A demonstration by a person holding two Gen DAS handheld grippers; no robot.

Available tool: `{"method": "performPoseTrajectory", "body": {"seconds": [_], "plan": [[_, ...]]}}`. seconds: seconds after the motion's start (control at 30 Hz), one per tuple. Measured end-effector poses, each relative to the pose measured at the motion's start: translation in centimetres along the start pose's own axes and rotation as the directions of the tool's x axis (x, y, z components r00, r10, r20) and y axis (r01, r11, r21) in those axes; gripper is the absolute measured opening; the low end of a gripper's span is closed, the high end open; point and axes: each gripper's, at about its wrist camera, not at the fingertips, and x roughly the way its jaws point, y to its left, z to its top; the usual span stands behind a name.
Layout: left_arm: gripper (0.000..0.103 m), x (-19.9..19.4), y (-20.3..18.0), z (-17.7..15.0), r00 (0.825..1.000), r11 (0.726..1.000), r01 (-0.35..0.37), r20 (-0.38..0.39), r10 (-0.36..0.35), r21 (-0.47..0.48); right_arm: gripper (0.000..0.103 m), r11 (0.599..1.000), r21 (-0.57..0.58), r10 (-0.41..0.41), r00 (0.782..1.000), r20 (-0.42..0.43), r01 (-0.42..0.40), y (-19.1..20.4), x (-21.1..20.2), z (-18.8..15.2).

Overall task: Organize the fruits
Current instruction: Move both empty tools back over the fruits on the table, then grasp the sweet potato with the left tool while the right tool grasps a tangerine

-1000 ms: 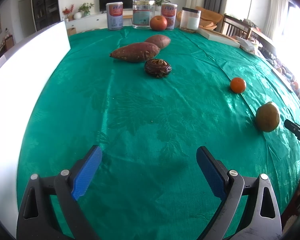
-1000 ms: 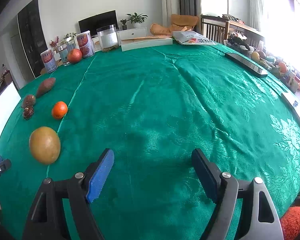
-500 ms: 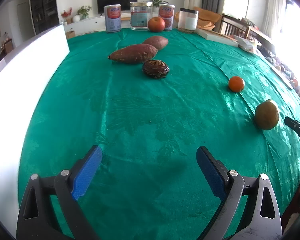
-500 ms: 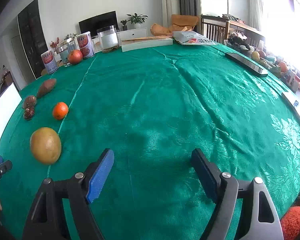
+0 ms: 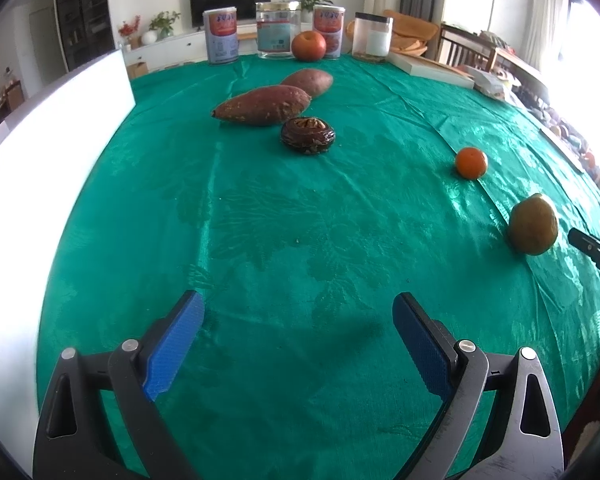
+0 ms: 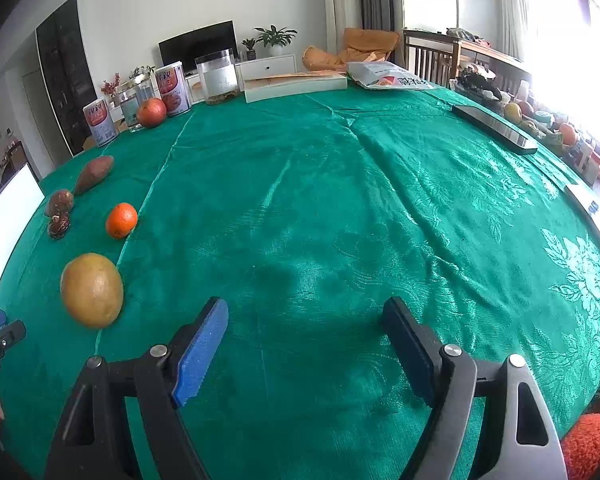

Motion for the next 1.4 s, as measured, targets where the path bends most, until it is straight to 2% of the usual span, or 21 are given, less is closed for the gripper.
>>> {"method": "performPoseTrajectory", "body": {"seconds": [0.13,0.2,0.3,0.37,0.47,0.5,0.63,0.7,0.77,0.87,0.93,1.0,1.03,1.1,1.13,1.27,1.33,1.4], "plan": [[0.096,0.1,0.4,0.3,0.999,1.0,0.027,-0.019,-0.027,-0.006,0.08,1.0,0.001,0.002,1.0,0.0,-0.002,0.0,0.0,0.0],[0.096,0.4,1.3,1.3,0.998,0.998,0.05,-0.045,-0.052,-0.041,0.08,1.0,0.003,0.007,1.0,-0.001,-0.007,0.0,0.1,0.0],[0.096,0.7,3.9,4.3,0.998,0.988,0.06,-0.025,-0.064,-0.143,0.08,1.0,0.009,0.018,1.0,-0.005,-0.018,-0.2,0.2,0.0],[0.096,1.1,5.2,6.9,1.0,0.988,0.02,0.002,-0.02,-0.151,0.08,1.0,0.016,0.026,1.0,-0.005,-0.026,-0.3,0.2,0.0],[0.096,3.8,6.2,11.1,0.992,0.992,-0.122,-0.037,0.12,-0.044,0.081,0.999,0.025,0.04,0.999,-0.004,-0.04,-0.5,0.1,0.0],[0.096,4.9,6.4,12.1,0.988,0.989,-0.146,-0.055,0.146,-0.009,0.081,0.999,0.027,0.044,0.999,-0.004,-0.044,-0.5,0.1,0.0],[0.096,8.8,6.1,14.3,0.981,0.983,-0.141,-0.116,0.155,0.115,0.082,0.998,0.034,0.055,0.998,-0.004,-0.055,-0.7,0.1,0.0],[0.096,10.4,5.2,14.8,0.978,0.969,-0.14,-0.126,0.168,0.204,0.083,0.998,0.035,0.059,0.998,-0.004,-0.059,-0.7,0.1,0.0],[0.097,10.9,4.1,15.3,0.982,0.946,-0.146,-0.071,0.173,0.288,0.084,0.997,0.035,0.063,0.998,-0.005,-0.063,-0.8,0.1,0.1],[0.096,11.8,2.4,16.4,0.982,0.907,-0.155,-0.036,0.183,0.391,0.085,0.997,0.035,0.067,0.998,-0.006,-0.066,-0.7,0.1,0.1],[0.096,12.3,1.7,17.2,0.987,0.893,-0.132,-0.027,0.159,0.429,0.086,0.997,0.035,0.067,0.998,-0.007,-0.067,-0.7,0.1,0.1],[0.095,12.6,1.3,17.6,0.992,0.891,-0.098,-0.033,0.125,0.443,0.086,0.997,0.035,0.067,0.998,-0.007,-0.067,-0.7,0.2,0.1],[0.091,12.7,1.2,17.7,0.994,0.896,-0.069,-0.047,0.099,0.439,0.086,0.997,0.036,0.067,0.998,-0.007,-0.067,-0.7,0.2,0.1],[0.056,12.8,1.6,18.1,0.995,0.918,0.008,-0.092,0.032,0.397,0.086,0.997,0.037,0.068,0.998,-0.007,-0.068,-0.7,0.2,0.2],[0.048,12.8,1.8,18.2,0.993,0.931,0.037,-0.117,0.006,0.363,0.086,0.997,0.038,0.069,0.998,-0.007,-0.069,-0.7,0.2,0.2],[0.048,12.0,2.8,17.5,0.989,0.969,0.033,-0.15,0.005,0.244,0.086,0.997,0.038,0.07,0.998,-0.007,-0.069,-0.7,0.2,0.2],[0.048,10.9,3.8,16.5,0.981,0.989,0.041,-0.194,-0.014,0.139,0.086,0.997,0.041,0.073,0.997,-0.006,-0.073,-0.7,0.2,0.2],[0.048,9.4,5.2,14.9,0.965,0.998,0.057,-0.256,-0.053,0.006,0.086,0.996,0.046,0.077,0.997,-0.004,-0.077,-0.8,0.3,0.3]]}}
